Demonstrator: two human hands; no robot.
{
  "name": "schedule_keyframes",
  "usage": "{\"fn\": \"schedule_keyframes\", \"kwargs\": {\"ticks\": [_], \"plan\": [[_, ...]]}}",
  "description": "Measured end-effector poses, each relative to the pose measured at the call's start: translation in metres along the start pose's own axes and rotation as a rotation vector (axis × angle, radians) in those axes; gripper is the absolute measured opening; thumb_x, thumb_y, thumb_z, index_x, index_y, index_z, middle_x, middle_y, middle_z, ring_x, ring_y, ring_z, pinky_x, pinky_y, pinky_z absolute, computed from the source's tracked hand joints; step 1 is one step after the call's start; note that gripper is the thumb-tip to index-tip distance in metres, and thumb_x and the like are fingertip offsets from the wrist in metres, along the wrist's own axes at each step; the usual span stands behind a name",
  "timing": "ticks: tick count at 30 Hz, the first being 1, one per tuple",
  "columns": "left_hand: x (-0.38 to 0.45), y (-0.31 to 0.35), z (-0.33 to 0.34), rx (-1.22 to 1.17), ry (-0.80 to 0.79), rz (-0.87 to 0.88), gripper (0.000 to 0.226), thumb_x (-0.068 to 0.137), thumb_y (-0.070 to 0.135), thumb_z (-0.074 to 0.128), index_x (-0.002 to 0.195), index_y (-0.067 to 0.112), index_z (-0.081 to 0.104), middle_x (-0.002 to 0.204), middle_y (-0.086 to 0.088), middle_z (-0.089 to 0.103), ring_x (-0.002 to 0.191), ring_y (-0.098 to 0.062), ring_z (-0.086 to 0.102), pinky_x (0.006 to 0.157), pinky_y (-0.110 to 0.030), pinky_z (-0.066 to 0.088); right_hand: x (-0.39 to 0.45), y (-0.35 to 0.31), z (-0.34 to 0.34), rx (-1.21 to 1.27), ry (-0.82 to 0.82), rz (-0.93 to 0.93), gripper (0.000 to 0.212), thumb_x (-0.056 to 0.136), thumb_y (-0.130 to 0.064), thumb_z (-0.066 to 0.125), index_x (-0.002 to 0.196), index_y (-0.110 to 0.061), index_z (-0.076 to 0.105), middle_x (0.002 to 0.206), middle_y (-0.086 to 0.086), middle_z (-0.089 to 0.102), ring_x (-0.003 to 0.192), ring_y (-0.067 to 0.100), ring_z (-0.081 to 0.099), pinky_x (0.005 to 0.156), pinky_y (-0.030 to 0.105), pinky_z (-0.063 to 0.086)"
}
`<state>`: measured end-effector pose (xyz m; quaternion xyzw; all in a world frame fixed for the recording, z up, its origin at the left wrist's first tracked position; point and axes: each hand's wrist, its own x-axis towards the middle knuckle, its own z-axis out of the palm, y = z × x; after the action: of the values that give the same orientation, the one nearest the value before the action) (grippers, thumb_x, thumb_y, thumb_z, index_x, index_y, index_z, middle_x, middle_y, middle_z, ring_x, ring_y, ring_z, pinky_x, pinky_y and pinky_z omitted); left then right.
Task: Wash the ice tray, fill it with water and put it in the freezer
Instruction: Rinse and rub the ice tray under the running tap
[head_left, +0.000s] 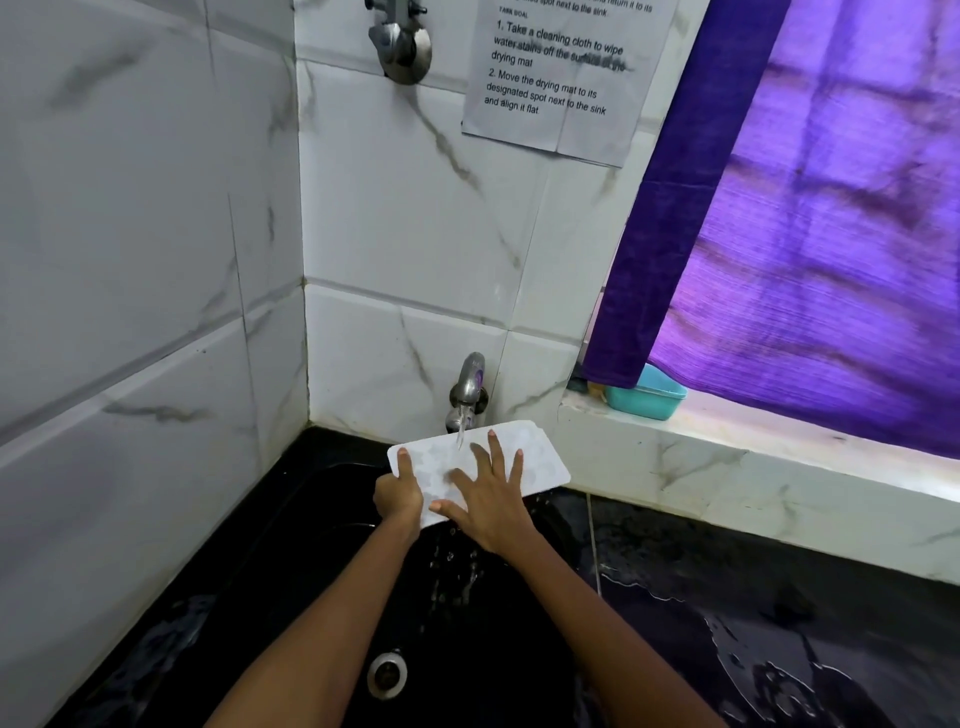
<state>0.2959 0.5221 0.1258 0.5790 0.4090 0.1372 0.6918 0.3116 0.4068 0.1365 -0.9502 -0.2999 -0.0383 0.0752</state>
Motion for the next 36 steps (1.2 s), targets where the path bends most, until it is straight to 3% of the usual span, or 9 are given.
{"fn": "schedule_keyframes", "kwargs": {"ticks": [3,7,10,15,19,23,27,31,36], "plan": [[-0.004,-0.002,0.005,-0.002,-0.056,-0.012,0.047,0.098,0.041,0.042,0.097,-0.001,0.061,0.096,-0.018,0.061,0.087,-0.031,0.059,0.075,-0.031,0.044,0.003,-0.002,0.010,0.003,-0.033,0.072,0.129,0.047,-0.082,-0.029,0.134,-0.020,0.043,0.155,0.018,0.006,0.143,0.035,-0.017,0.107,0.065,-0.009],[0.001,-0.003,0.003,0.014,-0.047,-0.024,0.057,0.097,0.042,0.044,0.108,-0.011,0.061,0.105,-0.024,0.065,0.103,-0.038,0.063,0.082,-0.034,0.047,0.000,0.004,0.006,0.041,-0.064,0.062,0.126,0.043,-0.085,-0.027,0.135,-0.031,0.041,0.154,0.017,0.008,0.142,0.034,-0.019,0.108,0.065,-0.006],[0.001,-0.003,0.008,0.005,-0.079,-0.011,0.057,0.096,0.043,0.045,0.108,-0.010,0.062,0.102,-0.023,0.066,0.091,-0.033,0.063,0.079,-0.034,0.048,0.004,0.004,-0.001,-0.021,-0.075,0.081,0.132,0.041,-0.083,-0.033,0.132,-0.028,0.044,0.154,0.017,0.008,0.143,0.034,-0.017,0.108,0.066,-0.004],[0.002,-0.004,0.005,-0.052,-0.080,-0.058,0.058,0.096,0.044,0.046,0.117,-0.009,0.058,0.118,-0.023,0.063,0.104,-0.036,0.063,0.087,-0.034,0.049,0.004,0.010,-0.012,0.051,-0.195,0.106,0.077,0.072,-0.082,0.027,0.134,-0.039,0.040,0.155,0.015,0.003,0.141,0.033,-0.025,0.106,0.067,-0.010],[-0.004,-0.007,0.010,-0.089,-0.099,-0.061,0.057,0.096,0.043,0.045,0.116,-0.010,0.058,0.118,-0.022,0.063,0.098,-0.035,0.062,0.080,-0.032,0.047,0.005,0.007,-0.006,-0.113,-0.118,0.063,0.120,0.045,-0.091,-0.015,0.135,-0.033,0.041,0.156,0.017,0.001,0.142,0.034,-0.019,0.103,0.071,-0.009],[-0.001,-0.006,0.008,-0.094,-0.083,-0.059,0.058,0.096,0.043,0.045,0.118,-0.010,0.057,0.116,-0.023,0.063,0.101,-0.034,0.061,0.084,-0.032,0.047,0.001,0.011,-0.009,0.087,-0.180,0.128,0.084,0.067,-0.086,0.023,0.132,-0.038,0.044,0.155,0.017,0.001,0.140,0.033,-0.026,0.106,0.067,-0.011],[0.002,-0.011,0.012,-0.115,-0.105,-0.068,0.057,0.096,0.045,0.046,0.112,-0.008,0.060,0.105,-0.020,0.065,0.090,-0.031,0.061,0.079,-0.032,0.047,0.001,0.010,-0.003,0.044,-0.126,0.082,0.117,0.044,-0.092,-0.005,0.134,-0.033,0.041,0.155,0.018,0.000,0.141,0.034,-0.024,0.105,0.066,-0.013],[0.003,-0.010,0.008,-0.084,-0.076,-0.065,0.058,0.096,0.043,0.046,0.114,-0.011,0.059,0.117,-0.024,0.064,0.101,-0.037,0.062,0.081,-0.033,0.046,0.001,0.013,-0.006,0.144,-0.175,0.130,0.062,0.082,-0.072,0.034,0.131,-0.035,0.045,0.154,0.016,0.002,0.140,0.033,-0.025,0.107,0.064,-0.013],[0.004,-0.010,0.012,-0.093,-0.130,-0.087,0.058,0.095,0.044,0.046,0.116,-0.009,0.058,0.117,-0.022,0.063,0.086,-0.026,0.055,0.076,-0.030,0.045,0.000,0.007,-0.001,0.119,-0.058,0.017,0.065,0.080,-0.066,0.025,0.129,-0.030,0.048,0.151,0.015,0.015,0.143,0.032,-0.013,0.109,0.062,-0.007]]}}
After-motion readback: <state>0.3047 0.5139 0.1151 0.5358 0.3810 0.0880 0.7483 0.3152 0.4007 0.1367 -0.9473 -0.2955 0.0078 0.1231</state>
